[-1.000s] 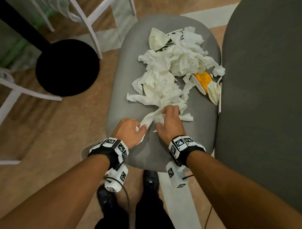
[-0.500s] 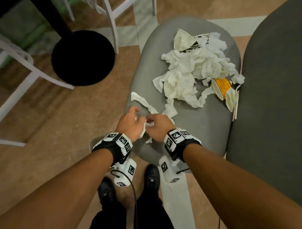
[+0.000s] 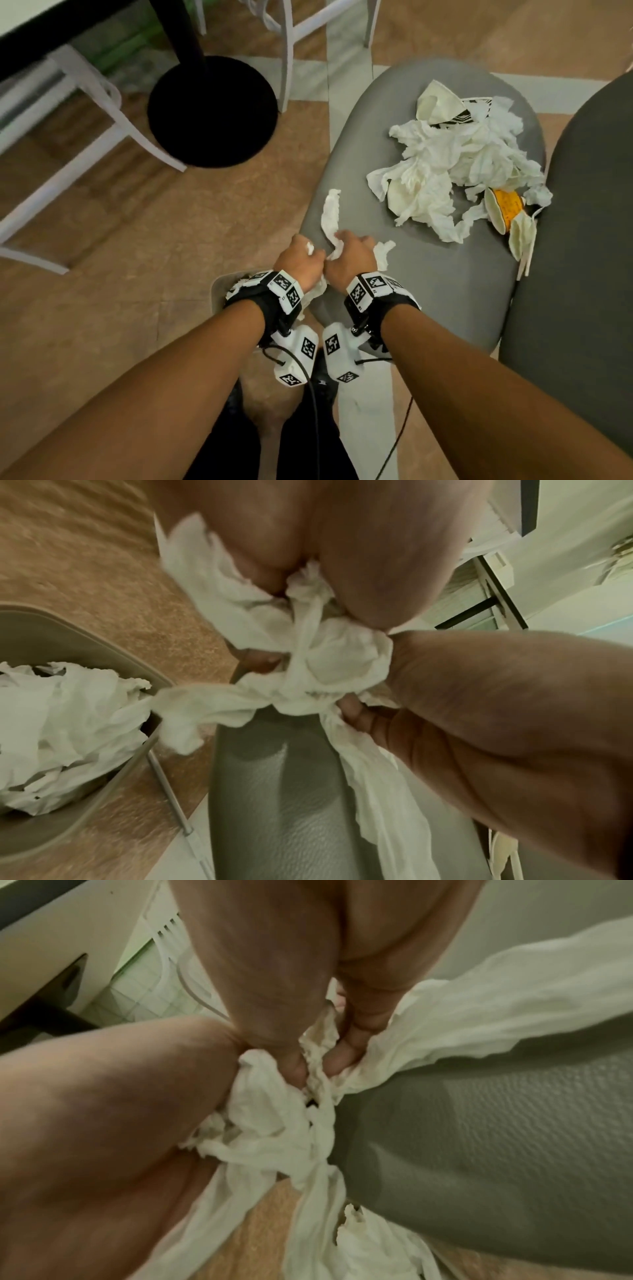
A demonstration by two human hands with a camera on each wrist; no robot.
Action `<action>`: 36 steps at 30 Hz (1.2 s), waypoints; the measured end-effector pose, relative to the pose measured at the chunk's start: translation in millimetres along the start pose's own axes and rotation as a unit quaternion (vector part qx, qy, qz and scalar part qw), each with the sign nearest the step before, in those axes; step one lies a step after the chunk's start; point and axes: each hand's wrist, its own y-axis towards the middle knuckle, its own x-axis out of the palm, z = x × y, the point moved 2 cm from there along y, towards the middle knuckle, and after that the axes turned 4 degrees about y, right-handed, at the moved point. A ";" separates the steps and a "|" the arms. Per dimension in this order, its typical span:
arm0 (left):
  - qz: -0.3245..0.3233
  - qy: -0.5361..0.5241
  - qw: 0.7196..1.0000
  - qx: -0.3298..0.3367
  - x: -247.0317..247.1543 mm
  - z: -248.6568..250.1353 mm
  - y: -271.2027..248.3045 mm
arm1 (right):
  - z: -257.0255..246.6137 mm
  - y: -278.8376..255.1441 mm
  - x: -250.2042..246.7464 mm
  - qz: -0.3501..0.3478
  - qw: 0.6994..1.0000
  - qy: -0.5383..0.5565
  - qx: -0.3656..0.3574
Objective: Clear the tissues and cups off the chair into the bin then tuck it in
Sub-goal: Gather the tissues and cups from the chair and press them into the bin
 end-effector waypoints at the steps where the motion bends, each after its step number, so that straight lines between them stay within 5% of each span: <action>1: 0.009 -0.009 1.000 -0.005 -0.7 -2.1 -2.1 | -0.5 1.4 3.6 0.001 1.000 -0.018 -0.009; 7: -0.015 -0.078 0.996 0.048 -11.8 -19.5 -5.3 | -15.7 -7.5 16.8 -0.054 0.996 -0.029 -0.060; 17: 0.038 -0.117 0.992 -0.032 -79.5 -115.2 -11.6 | -53.5 -28.5 133.4 -0.151 0.982 0.092 -0.063; 25: 0.032 -0.190 0.976 -0.101 -55.4 -204.5 8.3 | -5.6 -9.2 223.6 -0.116 0.989 0.096 -0.014; 27: 0.014 -0.161 0.982 -0.099 -36.7 -221.8 17.8 | 16.3 -3.6 237.9 -0.152 0.987 0.049 0.003; 32: -0.032 0.024 0.999 0.023 5.1 -253.8 36.8 | 51.3 -0.5 247.6 -0.280 0.955 -0.098 0.018; 36: -0.098 0.258 0.940 0.199 26.2 -261.6 53.3 | 59.9 5.4 242.9 -0.260 0.950 -0.172 -0.018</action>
